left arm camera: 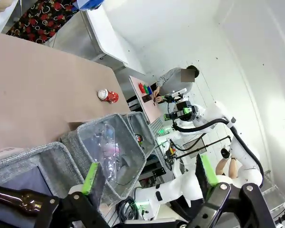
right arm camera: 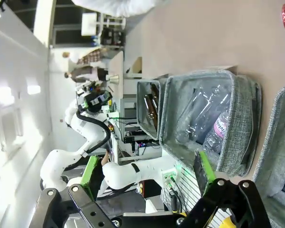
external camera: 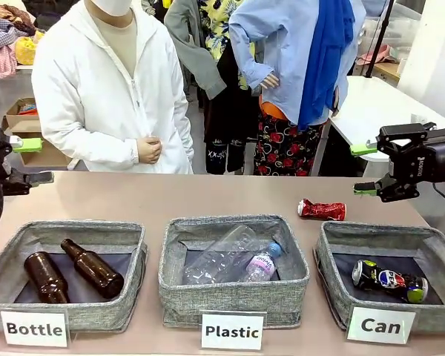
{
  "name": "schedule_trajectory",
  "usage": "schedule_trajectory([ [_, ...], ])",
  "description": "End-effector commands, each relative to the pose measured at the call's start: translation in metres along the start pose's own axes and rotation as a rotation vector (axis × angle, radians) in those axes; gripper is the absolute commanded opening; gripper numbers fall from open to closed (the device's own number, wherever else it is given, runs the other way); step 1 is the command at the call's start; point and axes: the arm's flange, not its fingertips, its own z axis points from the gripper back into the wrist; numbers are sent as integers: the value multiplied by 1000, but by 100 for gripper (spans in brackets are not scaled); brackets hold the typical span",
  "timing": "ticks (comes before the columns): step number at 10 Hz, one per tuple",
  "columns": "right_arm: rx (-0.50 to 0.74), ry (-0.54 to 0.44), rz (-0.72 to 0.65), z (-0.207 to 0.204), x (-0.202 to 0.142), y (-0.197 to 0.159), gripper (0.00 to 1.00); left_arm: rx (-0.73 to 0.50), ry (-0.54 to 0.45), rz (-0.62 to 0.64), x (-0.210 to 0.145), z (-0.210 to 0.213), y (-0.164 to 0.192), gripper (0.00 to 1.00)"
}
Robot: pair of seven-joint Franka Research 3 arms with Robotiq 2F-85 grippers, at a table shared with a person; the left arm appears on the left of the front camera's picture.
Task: Sort the can waste into the basket.
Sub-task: Pick up the can waste from the table and place it in the right Fabric basket.
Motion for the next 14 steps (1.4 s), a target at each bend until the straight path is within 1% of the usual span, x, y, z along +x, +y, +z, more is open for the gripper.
schedule_trajectory([
  [1, -133, 29, 154, 0, -4, 14, 100, -2, -10, 9, -2, 2, -4, 100],
  [2, -340, -30, 261, -8, 3, 19, 100, -2, -10, 9, -2, 2, -4, 100],
  [3, -531, -2, 317, -14, 13, 17, 100, -2, -10, 9, -2, 2, -4, 100],
  [4, -741, -18, 308, -17, 25, 11, 100, -2, -10, 9, -2, 2, -4, 100],
  [5, -888, -23, 269, -22, 34, 8, 100, -2, -10, 9, -2, 2, -4, 100],
  [6, -961, -47, 211, -26, 45, 8, 100, -2, -10, 9, -2, 2, -4, 100],
  [7, -975, -84, 200, -33, 61, 8, 100, -2, -10, 9, -2, 2, -4, 100],
  [8, -922, -80, 227, -42, 68, 6, 100, -2, -10, 9, -2, 2, -4, 100],
  [9, -798, -126, 245, -44, 65, 8, 100, -2, -10, 9, -2, 2, -4, 100],
  [10, -945, -91, 287, -28, 55, -2, 100, -2, -10, 9, -2, 2, -4, 100],
  [12, -945, -91, 287, -28, 55, -2, 100, -2, -10, 9, -2, 2, -4, 100],
  [13, -922, -86, 268, -34, 61, -3, 100, -2, -10, 9, -2, 2, -4, 100],
  [14, -984, -35, 360, -39, 88, 3, 100, -2, -10, 9, -2, 2, -4, 100],
])
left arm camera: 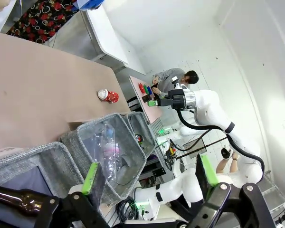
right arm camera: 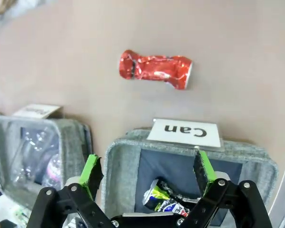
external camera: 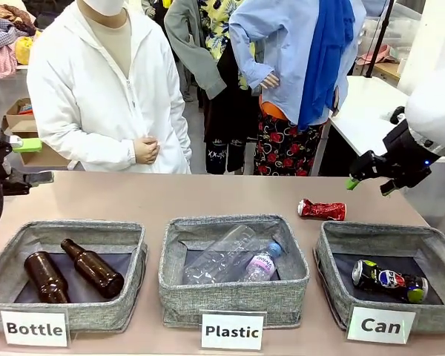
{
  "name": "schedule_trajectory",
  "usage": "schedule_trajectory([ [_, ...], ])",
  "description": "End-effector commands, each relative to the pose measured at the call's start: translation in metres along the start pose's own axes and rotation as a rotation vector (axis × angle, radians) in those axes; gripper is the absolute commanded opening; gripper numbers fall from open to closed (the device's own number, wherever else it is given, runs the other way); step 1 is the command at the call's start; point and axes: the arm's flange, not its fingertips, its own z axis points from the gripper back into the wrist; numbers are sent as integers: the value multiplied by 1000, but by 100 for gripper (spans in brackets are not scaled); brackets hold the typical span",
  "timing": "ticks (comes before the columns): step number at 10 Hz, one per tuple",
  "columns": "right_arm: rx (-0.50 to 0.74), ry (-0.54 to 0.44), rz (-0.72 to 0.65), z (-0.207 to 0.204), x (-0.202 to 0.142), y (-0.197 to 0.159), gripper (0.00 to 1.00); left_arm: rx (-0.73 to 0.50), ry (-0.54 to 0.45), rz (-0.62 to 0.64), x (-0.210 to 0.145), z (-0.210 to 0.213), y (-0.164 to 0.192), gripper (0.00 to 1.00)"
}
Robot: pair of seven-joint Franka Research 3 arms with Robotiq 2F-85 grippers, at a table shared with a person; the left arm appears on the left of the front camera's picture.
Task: Sort the can waste into the basket.
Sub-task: Pick up the can waste from the table and place it in the right Fabric basket.
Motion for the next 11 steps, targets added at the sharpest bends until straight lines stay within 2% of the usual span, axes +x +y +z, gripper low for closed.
schedule_trajectory([
  [1, -24, 61, 289, -13, 52, 9, 100, -2, -9, 9, -2, 1, -4, 100],
  [2, -81, 107, 430, -24, 78, 12, 100, -2, -9, 9, -2, 1, -4, 100],
  [4, -73, 234, 754, -63, 111, 6, 100, -2, -9, 9, -2, 1, -4, 100],
  [5, -6, 264, 966, -77, 113, 6, 100, -2, -9, 9, -2, 1, -4, 100],
  [6, 154, 286, 1246, -83, 105, 10, 100, -2, -9, 9, -2, 1, -4, 100],
  [7, 248, 276, 1479, -88, 97, 13, 100, -2, -9, 9, -2, 1, -4, 100],
  [9, 233, 215, 1479, -99, 91, 15, 100, -2, -9, 9, -2, 1, -4, 100],
  [10, 179, 139, 1338, -99, 91, 15, 100, -2, -9, 9, -2, 1, -4, 100],
  [11, 130, 265, 1345, -104, 98, 30, 100, -2, -9, 9, -2, 1, -4, 100],
])
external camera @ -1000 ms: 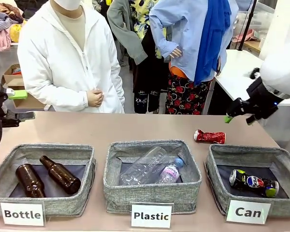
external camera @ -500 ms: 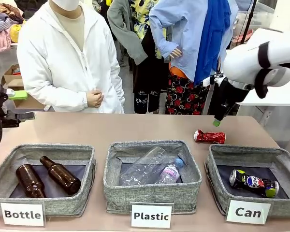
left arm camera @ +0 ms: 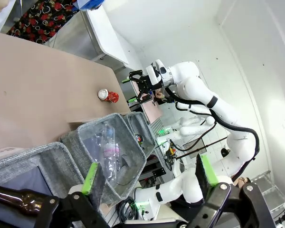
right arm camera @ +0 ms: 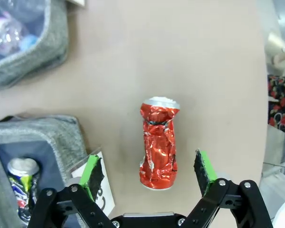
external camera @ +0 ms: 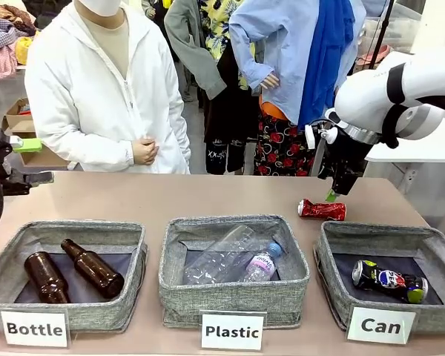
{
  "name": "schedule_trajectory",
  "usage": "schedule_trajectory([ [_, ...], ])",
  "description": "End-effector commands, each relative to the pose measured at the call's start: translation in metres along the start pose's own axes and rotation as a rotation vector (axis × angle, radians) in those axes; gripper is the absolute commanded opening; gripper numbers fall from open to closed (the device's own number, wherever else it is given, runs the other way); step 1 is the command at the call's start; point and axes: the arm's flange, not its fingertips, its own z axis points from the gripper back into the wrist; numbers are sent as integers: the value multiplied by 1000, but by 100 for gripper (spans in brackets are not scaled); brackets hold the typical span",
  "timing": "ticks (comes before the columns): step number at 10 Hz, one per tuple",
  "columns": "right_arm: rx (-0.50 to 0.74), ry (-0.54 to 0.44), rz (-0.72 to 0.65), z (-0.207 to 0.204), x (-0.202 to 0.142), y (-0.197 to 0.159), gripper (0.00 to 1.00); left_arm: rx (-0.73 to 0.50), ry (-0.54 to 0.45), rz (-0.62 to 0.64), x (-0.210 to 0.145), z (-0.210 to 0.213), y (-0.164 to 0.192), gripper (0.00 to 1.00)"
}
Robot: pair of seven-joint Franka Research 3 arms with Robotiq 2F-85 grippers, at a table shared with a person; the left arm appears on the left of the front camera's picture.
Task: Sort the can waste into the basket.
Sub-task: Pick up the can waste from the table and place it in the right Fabric basket.
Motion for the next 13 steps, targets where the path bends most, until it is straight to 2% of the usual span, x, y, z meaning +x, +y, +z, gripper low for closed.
schedule_trajectory([
  [1, 1, 1, -2, 0, 1, 0, 100, -2, -9, 9, -2, 1, -4, 100],
  [2, 7, 61, -41, -3, 5, -3, 100, -2, -9, 9, -2, 1, -4, 100],
  [5, 63, 111, -202, -42, -2, -34, 100, -2, -9, 9, -2, 1, -4, 100],
  [7, 99, 92, -200, -71, -1, -41, 100, -2, -9, 9, -2, 1, -4, 100],
  [9, 151, 116, -190, -88, -2, -45, 100, -2, -9, 9, -2, 1, -4, 100],
  [10, 164, 143, -195, -94, -4, -46, 100, -2, -9, 9, -2, 1, -4, 100],
  [13, 183, 130, -193, -100, -5, -47, 100, -2, -9, 9, -2, 1, -4, 100],
])
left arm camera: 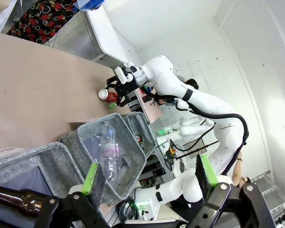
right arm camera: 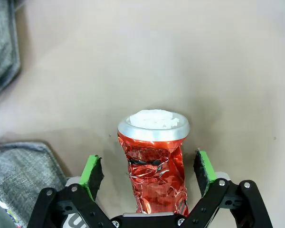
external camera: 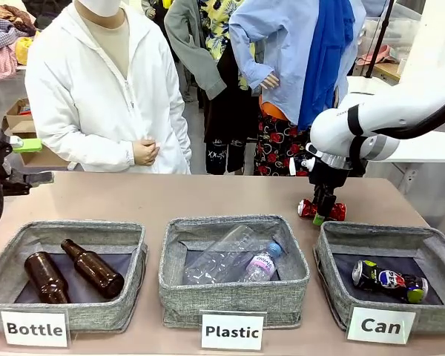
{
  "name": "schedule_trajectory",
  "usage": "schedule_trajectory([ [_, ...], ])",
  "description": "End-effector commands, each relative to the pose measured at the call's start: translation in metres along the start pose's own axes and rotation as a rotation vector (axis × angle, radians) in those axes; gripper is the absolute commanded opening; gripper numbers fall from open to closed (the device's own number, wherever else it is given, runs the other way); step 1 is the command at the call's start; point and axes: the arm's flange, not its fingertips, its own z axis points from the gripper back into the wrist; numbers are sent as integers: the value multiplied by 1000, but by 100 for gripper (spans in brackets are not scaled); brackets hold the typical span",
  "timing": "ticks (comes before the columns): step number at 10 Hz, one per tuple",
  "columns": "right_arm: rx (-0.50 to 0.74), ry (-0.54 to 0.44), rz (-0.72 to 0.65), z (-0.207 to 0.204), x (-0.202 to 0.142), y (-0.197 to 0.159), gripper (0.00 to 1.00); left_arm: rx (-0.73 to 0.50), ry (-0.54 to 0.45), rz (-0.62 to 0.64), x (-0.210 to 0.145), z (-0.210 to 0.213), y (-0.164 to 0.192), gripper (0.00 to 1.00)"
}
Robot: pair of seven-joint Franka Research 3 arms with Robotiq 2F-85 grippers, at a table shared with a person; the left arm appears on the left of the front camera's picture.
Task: Sort the can waste into the basket.
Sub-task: Pick up the can waste from the table and place it in the right Fabric basket.
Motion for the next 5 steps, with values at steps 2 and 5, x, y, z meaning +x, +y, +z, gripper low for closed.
schedule_trajectory([
  [2, -8, 36, 3, 7, 2, -5, 65, -2, -9, 9, -2, 1, -4, 100],
  [5, -4, 53, 7, 9, 0, -5, 0, -2, -9, 9, -2, 1, -4, 100],
])
